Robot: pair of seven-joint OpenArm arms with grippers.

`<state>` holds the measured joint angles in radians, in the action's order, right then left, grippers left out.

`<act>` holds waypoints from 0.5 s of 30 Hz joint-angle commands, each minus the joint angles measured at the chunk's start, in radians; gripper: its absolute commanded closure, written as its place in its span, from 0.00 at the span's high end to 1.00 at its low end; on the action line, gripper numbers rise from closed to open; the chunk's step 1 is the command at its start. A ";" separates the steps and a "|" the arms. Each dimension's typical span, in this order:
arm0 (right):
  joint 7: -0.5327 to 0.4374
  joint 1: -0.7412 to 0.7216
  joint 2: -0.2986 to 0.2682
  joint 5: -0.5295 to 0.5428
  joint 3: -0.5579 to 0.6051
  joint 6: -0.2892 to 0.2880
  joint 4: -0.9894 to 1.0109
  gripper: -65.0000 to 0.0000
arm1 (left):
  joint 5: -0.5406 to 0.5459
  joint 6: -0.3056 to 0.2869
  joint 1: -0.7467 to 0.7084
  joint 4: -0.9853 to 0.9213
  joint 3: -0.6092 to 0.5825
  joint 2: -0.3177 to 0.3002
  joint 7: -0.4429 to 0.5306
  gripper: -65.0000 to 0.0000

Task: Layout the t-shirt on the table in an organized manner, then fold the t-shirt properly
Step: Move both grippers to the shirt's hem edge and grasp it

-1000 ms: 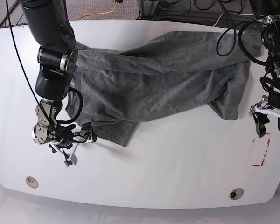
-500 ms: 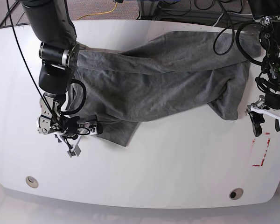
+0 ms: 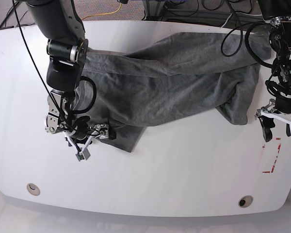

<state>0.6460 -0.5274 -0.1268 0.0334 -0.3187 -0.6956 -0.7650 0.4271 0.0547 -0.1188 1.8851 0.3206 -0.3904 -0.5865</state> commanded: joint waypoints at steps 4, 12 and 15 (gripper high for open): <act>0.102 0.034 0.014 -0.043 0.006 -0.003 0.019 1.00 | 0.005 0.001 0.011 -0.020 0.007 -0.014 0.023 0.68; 0.102 0.049 0.014 -0.043 0.063 -0.003 0.006 1.00 | 0.000 0.001 0.014 -0.058 0.005 0.023 0.024 0.68; 0.104 0.074 0.014 -0.043 0.085 -0.003 -0.029 1.00 | 0.000 0.001 0.015 -0.069 0.005 0.024 0.024 0.68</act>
<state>0.6144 -0.4946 -0.1242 0.0479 -0.2520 -0.6994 -0.7918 0.4274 0.0540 -0.1181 1.8072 0.3176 -0.3458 -0.5869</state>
